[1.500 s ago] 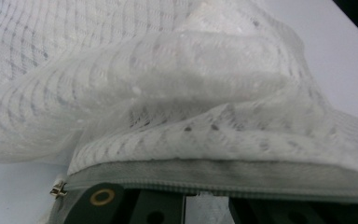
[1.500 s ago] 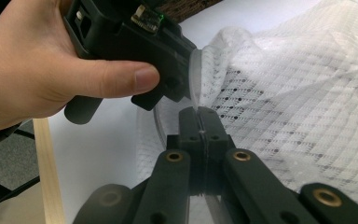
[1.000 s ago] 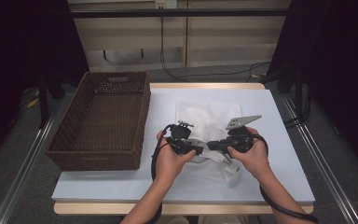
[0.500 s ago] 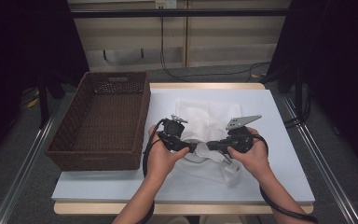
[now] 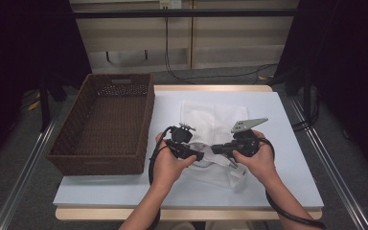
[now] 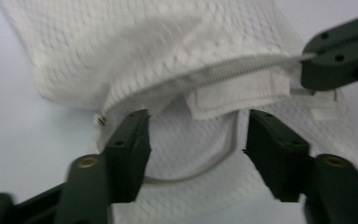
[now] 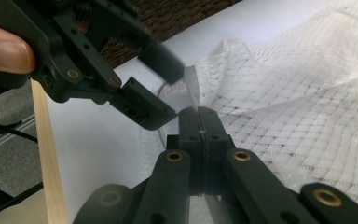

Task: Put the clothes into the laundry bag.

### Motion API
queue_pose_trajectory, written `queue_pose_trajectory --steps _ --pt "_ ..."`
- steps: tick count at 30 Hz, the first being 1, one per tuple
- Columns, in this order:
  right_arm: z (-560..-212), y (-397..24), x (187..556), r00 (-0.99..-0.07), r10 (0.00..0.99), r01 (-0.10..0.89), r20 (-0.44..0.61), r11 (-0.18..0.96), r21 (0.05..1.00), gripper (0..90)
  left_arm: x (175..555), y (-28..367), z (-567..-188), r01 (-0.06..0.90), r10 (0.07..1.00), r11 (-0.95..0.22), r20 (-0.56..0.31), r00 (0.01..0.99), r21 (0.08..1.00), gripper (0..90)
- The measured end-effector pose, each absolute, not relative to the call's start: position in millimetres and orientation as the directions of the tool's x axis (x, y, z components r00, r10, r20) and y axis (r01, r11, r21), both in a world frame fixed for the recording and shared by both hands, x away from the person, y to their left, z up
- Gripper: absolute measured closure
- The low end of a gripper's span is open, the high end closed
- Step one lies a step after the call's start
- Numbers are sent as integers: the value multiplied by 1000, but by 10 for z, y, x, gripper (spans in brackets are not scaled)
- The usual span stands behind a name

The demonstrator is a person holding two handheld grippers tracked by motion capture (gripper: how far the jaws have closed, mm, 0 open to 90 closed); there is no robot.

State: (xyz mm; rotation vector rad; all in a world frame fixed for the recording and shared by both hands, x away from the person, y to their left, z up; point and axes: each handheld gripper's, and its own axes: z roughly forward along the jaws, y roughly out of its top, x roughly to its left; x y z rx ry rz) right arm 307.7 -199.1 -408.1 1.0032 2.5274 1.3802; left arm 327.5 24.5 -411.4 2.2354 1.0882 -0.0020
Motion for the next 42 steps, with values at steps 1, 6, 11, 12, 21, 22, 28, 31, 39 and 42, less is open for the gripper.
queue_pose_trajectory --steps 1,6,11,12,21,22,28,31,39,42 --pt "-4081 -1989 3077 -780 586 502 220 375 779 900 3275 239 -4141 713 703 -453 -278 655 535 509" --pt "-4080 -1980 3076 -780 586 503 221 375 779 900 3340 199 -4221 707 709 -417 -282 646 572 673" --pt "-4100 -1964 3078 -782 583 502 219 383 775 900 3451 135 -4305 701 739 -385 -255 624 600 747" --pt "-4099 -1958 3074 -784 582 501 217 387 774 900 3462 122 -4320 692 736 -393 -244 632 606 749" --pt "-4110 -1922 3066 -786 580 500 216 390 773 900 3543 20 -4435 679 752 -323 -257 607 659 765" --pt "-4111 -1919 3066 -786 580 501 214 394 771 900 3550 9 -4431 677 753 -311 -261 604 667 769" --pt "-4124 -1909 3066 -789 577 500 212 402 767 900 3569 1 -4413 664 753 -278 -272 599 694 769" --pt "-4136 -1918 3071 -787 580 502 212 401 766 900 3543 25 -4411 679 745 -301 -279 606 670 765" --pt "-4119 -1958 3078 -783 584 503 216 390 771 900 3433 137 -4304 672 724 -367 -256 641 644 640" --pt "-4112 -1961 3077 -779 587 506 218 385 772 900 3387 170 -4242 662 721 -387 -237 651 642 571"
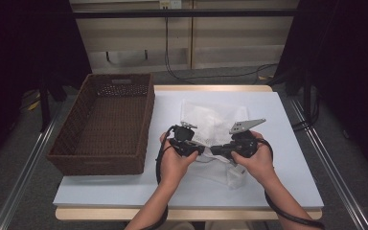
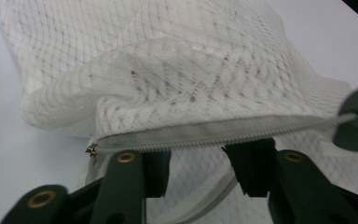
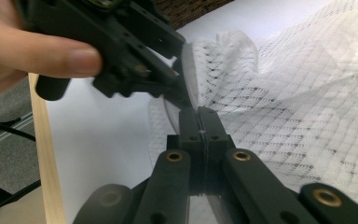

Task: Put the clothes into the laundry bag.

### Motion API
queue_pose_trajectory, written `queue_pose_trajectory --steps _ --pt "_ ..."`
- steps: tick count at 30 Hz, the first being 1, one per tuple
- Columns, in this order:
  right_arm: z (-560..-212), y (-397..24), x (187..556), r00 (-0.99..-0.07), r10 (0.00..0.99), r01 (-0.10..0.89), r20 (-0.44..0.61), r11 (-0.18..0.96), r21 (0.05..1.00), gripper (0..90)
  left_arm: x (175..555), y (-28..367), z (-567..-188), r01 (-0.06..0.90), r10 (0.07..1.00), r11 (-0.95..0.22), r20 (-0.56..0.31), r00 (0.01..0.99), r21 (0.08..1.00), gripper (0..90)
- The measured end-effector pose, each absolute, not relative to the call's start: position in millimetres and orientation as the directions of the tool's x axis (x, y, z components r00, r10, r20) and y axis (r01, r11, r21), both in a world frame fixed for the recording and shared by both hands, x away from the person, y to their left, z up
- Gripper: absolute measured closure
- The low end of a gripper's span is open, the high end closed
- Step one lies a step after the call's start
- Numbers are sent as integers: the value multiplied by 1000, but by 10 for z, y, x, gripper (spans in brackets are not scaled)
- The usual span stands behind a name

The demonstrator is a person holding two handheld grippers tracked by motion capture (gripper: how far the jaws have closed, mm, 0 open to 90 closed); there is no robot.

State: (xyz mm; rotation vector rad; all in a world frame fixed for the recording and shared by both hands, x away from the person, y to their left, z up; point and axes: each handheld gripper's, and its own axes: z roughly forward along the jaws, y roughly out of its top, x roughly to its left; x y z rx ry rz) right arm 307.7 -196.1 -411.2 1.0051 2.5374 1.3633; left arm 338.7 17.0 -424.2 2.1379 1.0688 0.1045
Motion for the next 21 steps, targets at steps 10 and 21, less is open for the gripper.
queue_pose_trajectory --steps 10,21 --pt "-4097 -1995 3087 -773 596 504 216 371 780 900 3260 256 -4145 654 703 -419 -231 672 630 432" --pt "-4120 -2019 3111 -763 607 515 221 366 775 900 3216 218 -4122 654 675 -447 -249 694 611 380"
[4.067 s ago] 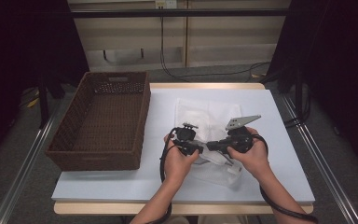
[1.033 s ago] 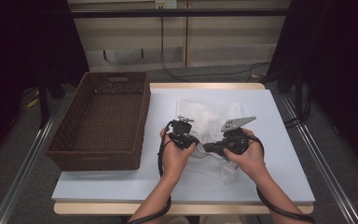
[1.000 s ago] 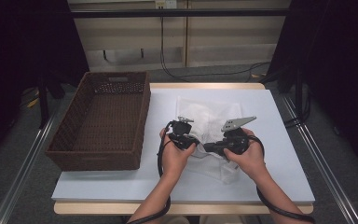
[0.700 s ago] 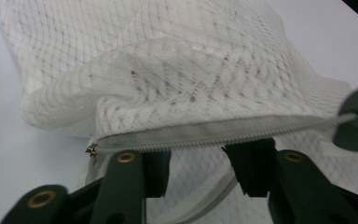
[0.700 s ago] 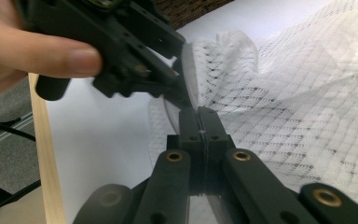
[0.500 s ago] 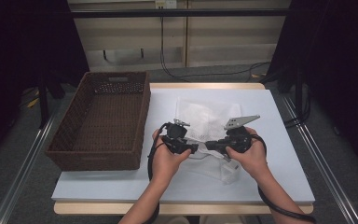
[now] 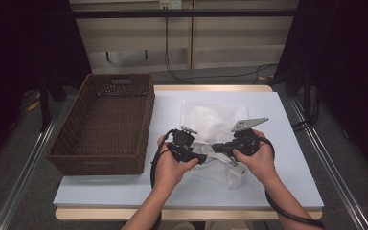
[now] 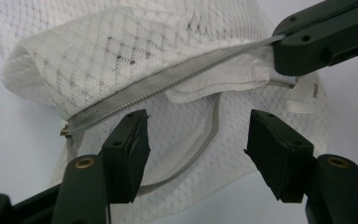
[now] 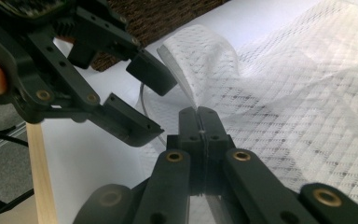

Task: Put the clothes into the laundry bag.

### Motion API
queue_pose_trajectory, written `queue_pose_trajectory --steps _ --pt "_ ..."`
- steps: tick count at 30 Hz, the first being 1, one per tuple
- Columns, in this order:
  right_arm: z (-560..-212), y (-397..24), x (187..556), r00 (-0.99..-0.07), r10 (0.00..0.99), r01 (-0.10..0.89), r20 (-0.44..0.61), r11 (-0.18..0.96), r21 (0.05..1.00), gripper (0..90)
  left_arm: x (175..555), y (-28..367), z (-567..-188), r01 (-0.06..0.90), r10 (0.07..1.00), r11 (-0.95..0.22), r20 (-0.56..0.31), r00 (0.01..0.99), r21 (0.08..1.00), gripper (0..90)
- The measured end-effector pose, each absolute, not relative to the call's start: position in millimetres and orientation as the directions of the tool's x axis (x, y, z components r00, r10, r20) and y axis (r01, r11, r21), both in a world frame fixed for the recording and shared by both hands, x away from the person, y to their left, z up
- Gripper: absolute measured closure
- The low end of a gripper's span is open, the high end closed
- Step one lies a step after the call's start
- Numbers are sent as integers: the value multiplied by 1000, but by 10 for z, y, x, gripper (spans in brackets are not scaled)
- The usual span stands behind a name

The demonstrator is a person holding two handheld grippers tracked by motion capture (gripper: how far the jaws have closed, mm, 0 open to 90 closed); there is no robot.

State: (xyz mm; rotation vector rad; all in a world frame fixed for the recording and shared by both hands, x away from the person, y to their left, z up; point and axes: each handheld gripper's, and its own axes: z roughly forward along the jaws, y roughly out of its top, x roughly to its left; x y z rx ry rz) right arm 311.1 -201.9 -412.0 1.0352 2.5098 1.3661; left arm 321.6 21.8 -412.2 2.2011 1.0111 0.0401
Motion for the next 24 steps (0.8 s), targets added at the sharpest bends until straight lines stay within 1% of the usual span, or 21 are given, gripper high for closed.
queue_pose_trajectory --steps 2,5,10,11,13,19,24 --pt "-4128 -2013 3112 -763 607 518 222 367 773 900 3223 236 -4077 652 675 -444 -249 694 614 346" --pt "-4136 -2003 3113 -764 606 519 222 372 770 900 3237 275 -4008 647 680 -433 -244 691 627 339" --pt "-4134 -1998 3112 -767 602 516 220 377 769 900 3298 318 -3972 625 706 -456 -171 688 634 232" --pt "-4130 -1998 3111 -768 603 515 216 380 769 900 3327 325 -3985 619 697 -468 -167 697 631 238" --pt "-4121 -1995 3106 -767 605 514 214 379 770 900 3357 309 -4012 619 704 -482 -147 695 620 218" --pt "-4118 -1993 3107 -773 599 509 210 387 769 900 3414 232 -4052 572 671 -541 -94 736 616 173" --pt "-4123 -1984 3108 -774 598 508 207 392 767 900 3452 194 -4042 553 672 -545 -66 737 630 170"
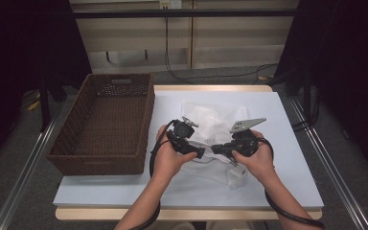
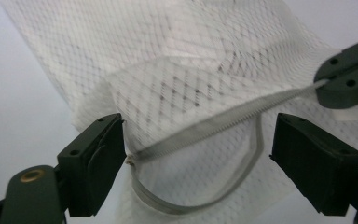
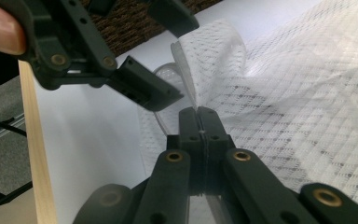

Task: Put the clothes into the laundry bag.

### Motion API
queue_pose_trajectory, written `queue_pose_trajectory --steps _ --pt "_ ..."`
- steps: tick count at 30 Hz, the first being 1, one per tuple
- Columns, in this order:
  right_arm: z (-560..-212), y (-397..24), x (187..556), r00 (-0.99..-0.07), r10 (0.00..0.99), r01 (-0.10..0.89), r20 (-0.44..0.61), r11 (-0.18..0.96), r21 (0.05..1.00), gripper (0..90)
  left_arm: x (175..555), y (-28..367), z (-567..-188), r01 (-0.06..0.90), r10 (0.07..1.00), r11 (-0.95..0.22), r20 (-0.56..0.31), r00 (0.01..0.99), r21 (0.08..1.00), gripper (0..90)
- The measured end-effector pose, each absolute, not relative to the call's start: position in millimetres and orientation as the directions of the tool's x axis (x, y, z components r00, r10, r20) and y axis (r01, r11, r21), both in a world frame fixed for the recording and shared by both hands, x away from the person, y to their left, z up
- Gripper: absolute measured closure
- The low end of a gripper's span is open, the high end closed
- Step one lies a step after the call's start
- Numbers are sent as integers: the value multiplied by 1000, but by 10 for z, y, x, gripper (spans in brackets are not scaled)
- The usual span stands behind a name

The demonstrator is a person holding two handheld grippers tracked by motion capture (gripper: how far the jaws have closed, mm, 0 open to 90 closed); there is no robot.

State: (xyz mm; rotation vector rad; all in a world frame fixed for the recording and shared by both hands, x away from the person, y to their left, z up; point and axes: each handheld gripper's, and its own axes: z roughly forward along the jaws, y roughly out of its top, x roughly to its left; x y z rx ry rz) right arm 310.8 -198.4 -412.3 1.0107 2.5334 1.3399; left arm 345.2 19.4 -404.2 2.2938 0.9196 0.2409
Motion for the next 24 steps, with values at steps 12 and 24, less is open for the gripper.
queue_pose_trajectory --steps 12,24 --pt "-4109 -1952 3116 -778 595 503 201 398 768 900 3518 126 -4066 497 613 -598 -40 789 628 209" --pt "-4118 -1903 3137 -784 585 499 207 398 770 900 3521 191 -4116 517 609 -585 -83 789 625 693"
